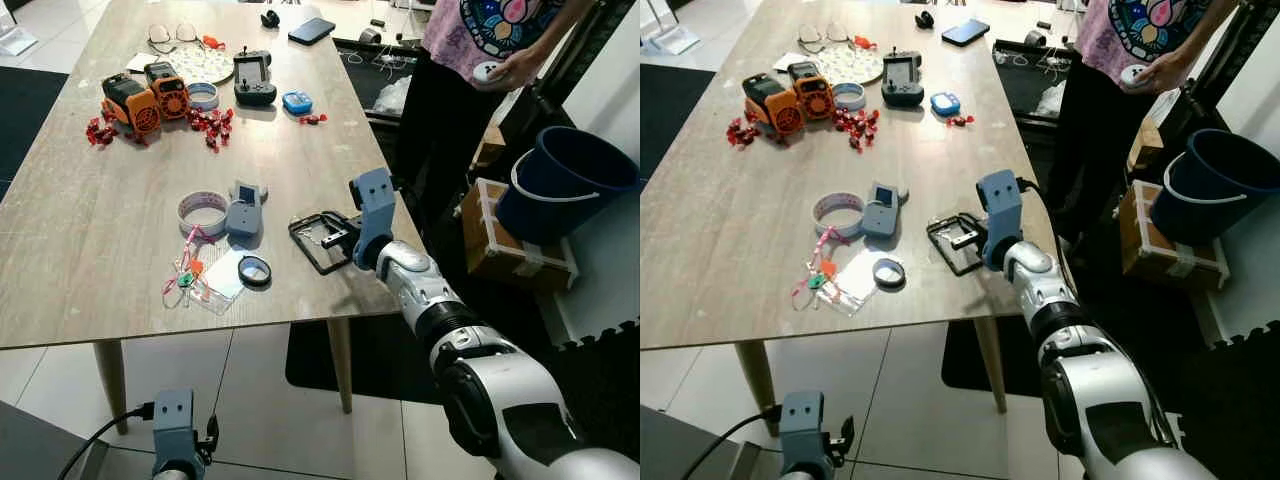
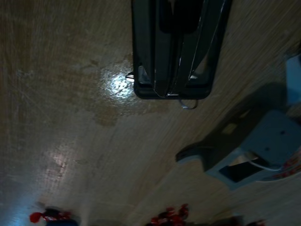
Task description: Hang keys on a hook
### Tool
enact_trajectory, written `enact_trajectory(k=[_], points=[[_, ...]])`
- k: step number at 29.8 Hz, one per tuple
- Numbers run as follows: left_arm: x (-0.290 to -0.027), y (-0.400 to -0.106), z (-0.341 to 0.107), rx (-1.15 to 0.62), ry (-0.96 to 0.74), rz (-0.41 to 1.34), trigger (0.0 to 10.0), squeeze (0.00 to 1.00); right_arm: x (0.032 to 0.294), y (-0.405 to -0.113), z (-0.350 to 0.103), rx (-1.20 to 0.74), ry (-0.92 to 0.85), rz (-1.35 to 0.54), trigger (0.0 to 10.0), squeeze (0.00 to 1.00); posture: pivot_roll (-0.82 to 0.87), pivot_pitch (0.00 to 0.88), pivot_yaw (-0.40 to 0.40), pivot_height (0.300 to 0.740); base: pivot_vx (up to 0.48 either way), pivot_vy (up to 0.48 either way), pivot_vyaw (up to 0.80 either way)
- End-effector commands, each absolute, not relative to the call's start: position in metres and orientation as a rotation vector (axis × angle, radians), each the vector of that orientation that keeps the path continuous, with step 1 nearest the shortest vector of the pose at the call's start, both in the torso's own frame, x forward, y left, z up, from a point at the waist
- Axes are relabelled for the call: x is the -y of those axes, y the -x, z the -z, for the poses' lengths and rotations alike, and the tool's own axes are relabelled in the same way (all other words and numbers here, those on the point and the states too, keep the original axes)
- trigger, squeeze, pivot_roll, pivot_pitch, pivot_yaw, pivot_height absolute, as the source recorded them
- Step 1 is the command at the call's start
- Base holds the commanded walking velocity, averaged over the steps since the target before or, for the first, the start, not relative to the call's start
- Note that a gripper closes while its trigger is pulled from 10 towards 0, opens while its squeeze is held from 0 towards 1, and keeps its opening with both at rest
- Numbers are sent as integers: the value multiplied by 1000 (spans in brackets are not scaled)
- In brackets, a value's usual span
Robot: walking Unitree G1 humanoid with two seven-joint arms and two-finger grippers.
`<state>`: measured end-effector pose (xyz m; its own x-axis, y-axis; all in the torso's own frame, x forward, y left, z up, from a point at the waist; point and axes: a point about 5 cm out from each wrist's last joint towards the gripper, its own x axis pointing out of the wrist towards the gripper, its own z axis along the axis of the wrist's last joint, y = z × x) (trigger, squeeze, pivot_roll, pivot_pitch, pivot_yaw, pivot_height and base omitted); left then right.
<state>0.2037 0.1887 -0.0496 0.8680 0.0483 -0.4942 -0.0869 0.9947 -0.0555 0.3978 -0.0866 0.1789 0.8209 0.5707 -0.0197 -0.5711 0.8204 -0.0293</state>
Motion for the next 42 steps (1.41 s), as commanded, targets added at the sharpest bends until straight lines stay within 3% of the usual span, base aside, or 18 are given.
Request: enact_trajectory(k=[1, 2, 3, 4, 5, 7, 9, 10, 25, 42], points=[[-191, -195, 55, -545, 81, -80, 10000, 0, 90, -396, -174, -25, 44, -613, 0, 0, 64, 112, -74, 740, 0, 0, 0], [-191, -195, 55, -545, 81, -80, 10000, 0, 90, -396, -173, -27, 51, -621, 196, 0, 65, 110, -74, 740, 0, 0, 0], [-191, -195, 55, -544, 80, -80, 10000, 0, 90, -395, -173, -30, 60, -632, 2431, 0, 65, 110, -74, 740, 0, 0, 0], [-191, -194, 55, -544, 80, -80, 10000, 0, 90, -395, -172, -32, 68, -641, 3176, 0, 67, 107, -74, 740, 0, 0, 0], [-191, -194, 55, -544, 80, -80, 10000, 0, 90, -395, -172, -32, 68, -641, 3176, 0, 67, 107, -74, 740, 0, 0, 0], [-192, -192, 56, -545, 77, -79, 10000, 0, 92, -394, -171, -41, 97, -662, 6431, 0, 66, 101, -73, 740, 0, 0, 0], [-192, -192, 56, -546, 76, -78, 10000, 0, 93, -394, -171, -42, 104, -666, 6431, 0, 66, 101, -73, 740, 0, 0, 0], [-192, -192, 56, -546, 76, -78, 10000, 0, 94, -394, -171, -45, 107, -665, 10000, 0, 66, 101, -73, 740, 0, 0, 0], [-192, -191, 57, -545, 67, -68, 10000, 0, 102, -388, -155, -168, 226, -741, 10000, 0, 68, 104, -72, 740, 0, 0, 0], [-191, -188, 58, -546, 65, -63, 10000, 0, 107, -387, -153, -199, 241, -752, 10000, 0, 71, 114, -72, 740, 0, 0, 0]])
